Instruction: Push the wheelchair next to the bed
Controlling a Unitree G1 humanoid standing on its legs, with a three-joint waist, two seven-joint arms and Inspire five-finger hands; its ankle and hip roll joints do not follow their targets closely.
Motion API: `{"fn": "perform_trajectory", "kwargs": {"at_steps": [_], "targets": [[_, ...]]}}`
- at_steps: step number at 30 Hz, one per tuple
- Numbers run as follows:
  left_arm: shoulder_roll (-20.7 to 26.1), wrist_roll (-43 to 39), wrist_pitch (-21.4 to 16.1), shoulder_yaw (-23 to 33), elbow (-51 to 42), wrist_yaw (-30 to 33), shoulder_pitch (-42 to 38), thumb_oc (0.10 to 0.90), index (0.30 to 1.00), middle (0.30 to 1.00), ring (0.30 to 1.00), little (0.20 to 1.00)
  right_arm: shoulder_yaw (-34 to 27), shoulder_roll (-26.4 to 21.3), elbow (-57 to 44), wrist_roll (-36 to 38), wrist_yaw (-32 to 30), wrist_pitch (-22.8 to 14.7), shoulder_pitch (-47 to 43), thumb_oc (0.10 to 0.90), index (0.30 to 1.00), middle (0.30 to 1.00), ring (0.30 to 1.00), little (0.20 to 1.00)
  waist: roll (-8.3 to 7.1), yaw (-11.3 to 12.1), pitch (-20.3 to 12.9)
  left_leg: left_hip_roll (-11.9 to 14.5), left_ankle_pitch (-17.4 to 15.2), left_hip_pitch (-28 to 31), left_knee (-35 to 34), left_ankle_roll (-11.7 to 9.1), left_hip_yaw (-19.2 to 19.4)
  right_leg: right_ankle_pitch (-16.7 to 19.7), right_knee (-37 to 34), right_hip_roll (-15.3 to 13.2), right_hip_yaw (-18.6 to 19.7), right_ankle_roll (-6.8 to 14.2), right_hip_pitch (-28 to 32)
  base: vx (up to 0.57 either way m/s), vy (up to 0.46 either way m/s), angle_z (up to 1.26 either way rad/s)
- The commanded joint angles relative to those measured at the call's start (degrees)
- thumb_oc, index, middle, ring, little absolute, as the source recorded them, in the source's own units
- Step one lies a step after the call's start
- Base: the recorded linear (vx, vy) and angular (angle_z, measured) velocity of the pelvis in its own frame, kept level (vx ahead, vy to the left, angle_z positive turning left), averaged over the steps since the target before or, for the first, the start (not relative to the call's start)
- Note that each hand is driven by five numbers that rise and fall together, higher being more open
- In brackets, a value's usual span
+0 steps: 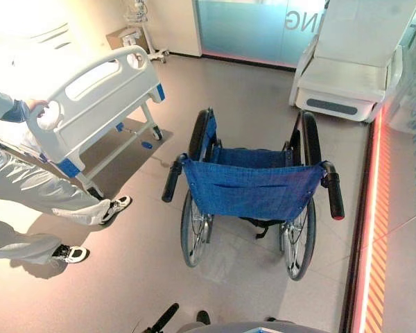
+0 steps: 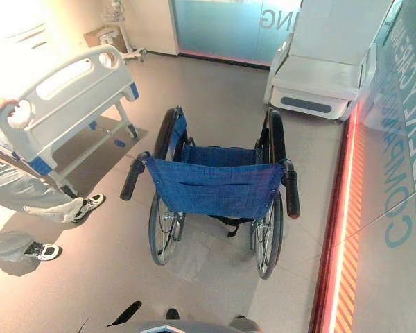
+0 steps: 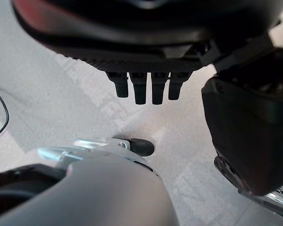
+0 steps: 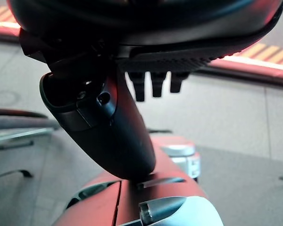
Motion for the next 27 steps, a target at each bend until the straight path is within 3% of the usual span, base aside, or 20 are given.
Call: {"fn": "perform_trajectory", "kwargs": {"at_steps": [1, 4, 17, 24, 27], "targets": [[-1.1, -1.7, 2.7, 0.2, 2.5, -2.1, -2.2, 0.800, 0.900, 0.900, 0.900, 0.900, -1.2, 3.9, 3.2, -0.1, 0.0, 0.7, -3.9, 0.800, 0.900, 0.900, 0.900, 0.900, -1.97, 0.6, 0.6, -2.5, -4.2, 0.5, 0.1, -0.7, -2.1, 4.8, -3.1, -1.9, 2.3, 0.6, -1.2, 0.00, 0.000, 0.00], [-1.2, -0.3, 1.4, 0.5, 2.9, -1.8, -2.2, 0.800, 0.900, 0.900, 0.900, 0.900, -1.1, 4.1, 3.5, -0.1, -0.2, 0.6, -3.8, 0.800, 0.900, 0.900, 0.900, 0.900, -2.08, 0.7, 0.6, -2.6, -4.3, 0.6, 0.1, -0.6, -2.3, 4.8, -3.1, -1.9, 2.2, 0.5, -1.0, 0.00, 0.000, 0.00], [-0.5, -1.4, 3.5, 0.6, 3.3, -1.9, -2.8, 0.800, 0.900, 0.900, 0.900, 0.900, -0.8, 4.2, 3.8, -1.1, -0.7, 0.6, -3.4, 0.800, 0.900, 0.900, 0.900, 0.900, -1.90, -0.1, 0.2, -2.7, -4.6, 1.4, 0.1, -0.4, -1.6, 4.6, -3.3, -1.9, 2.9, 0.6, -0.4, 0.00, 0.000, 0.00], [0.1, -2.9, 3.1, 1.5, 3.1, -0.1, -3.2, 0.800, 0.900, 0.900, 0.900, 0.900, -0.5, 4.1, 2.8, -0.6, -3.4, 0.9, -3.4, 0.800, 0.900, 0.900, 0.900, 0.900, -2.18, -0.3, 0.3, -2.6, -4.6, 1.5, 0.1, -0.4, -1.4, 4.6, -3.2, -1.8, 3.3, 0.5, -0.5, 0.00, 0.000, 0.00], [0.9, -3.7, 2.2, 2.5, 2.6, 0.9, -3.6, 0.800, 0.900, 0.900, 0.900, 0.900, -1.5, 3.4, 1.5, 2.9, -5.9, -0.8, -3.5, 0.800, 0.900, 0.900, 0.900, 0.900, -2.33, -0.4, 0.5, -2.5, -4.5, 1.7, 0.1, -0.4, -1.5, 4.7, -3.2, -1.7, 3.6, 0.6, -0.4, 0.00, 0.000, 0.00]]}}
